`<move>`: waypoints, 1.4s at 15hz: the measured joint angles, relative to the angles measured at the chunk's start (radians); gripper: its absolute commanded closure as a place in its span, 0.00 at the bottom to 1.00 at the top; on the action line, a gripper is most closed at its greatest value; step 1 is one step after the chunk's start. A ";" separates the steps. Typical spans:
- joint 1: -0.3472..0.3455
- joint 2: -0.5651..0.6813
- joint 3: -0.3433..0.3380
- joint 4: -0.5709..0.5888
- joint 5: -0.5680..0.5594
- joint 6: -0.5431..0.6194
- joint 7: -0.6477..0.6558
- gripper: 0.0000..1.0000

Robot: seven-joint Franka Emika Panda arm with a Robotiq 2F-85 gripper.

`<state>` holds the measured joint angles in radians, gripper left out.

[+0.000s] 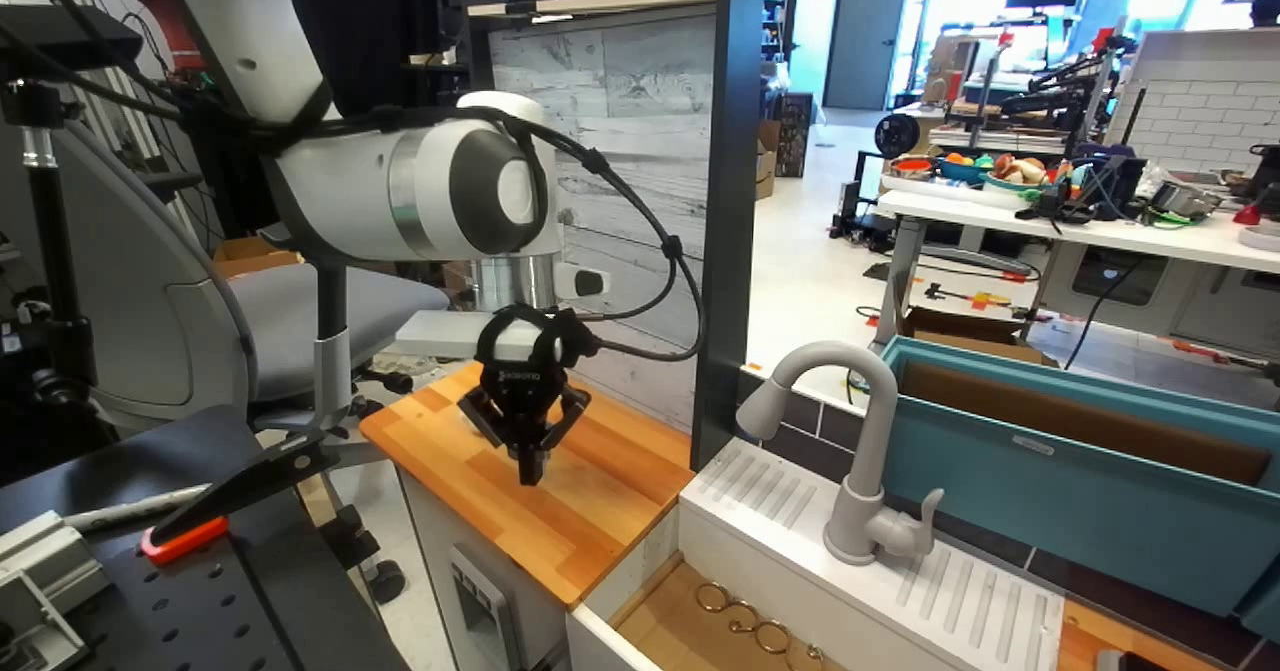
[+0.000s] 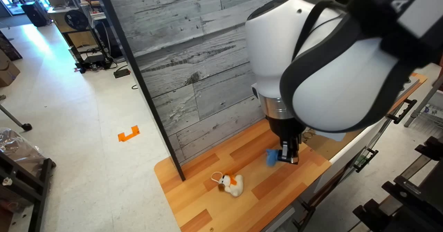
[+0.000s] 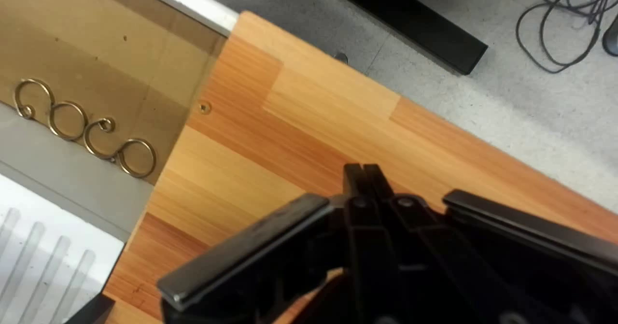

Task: Move the blue object to the right

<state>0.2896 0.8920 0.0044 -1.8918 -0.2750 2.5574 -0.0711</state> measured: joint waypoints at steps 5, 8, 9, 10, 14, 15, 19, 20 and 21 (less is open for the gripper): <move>-0.019 -0.203 -0.047 -0.236 -0.040 -0.025 -0.002 0.99; -0.048 -0.235 -0.070 -0.274 -0.055 -0.087 -0.002 0.99; -0.056 -0.232 -0.075 -0.274 -0.056 -0.104 -0.002 0.99; -0.063 -0.226 -0.079 -0.273 -0.057 -0.114 -0.001 0.99; -0.073 -0.208 -0.083 -0.266 -0.078 -0.126 0.008 0.99; -0.071 -0.208 -0.083 -0.262 -0.098 -0.126 0.018 0.99; -0.067 -0.207 -0.062 -0.237 -0.113 -0.122 0.020 0.99; -0.067 -0.204 -0.051 -0.222 -0.113 -0.122 0.020 0.99; -0.067 -0.196 -0.041 -0.204 -0.111 -0.124 0.020 0.99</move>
<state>0.2224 0.6961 -0.0362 -2.0954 -0.3862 2.4339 -0.0515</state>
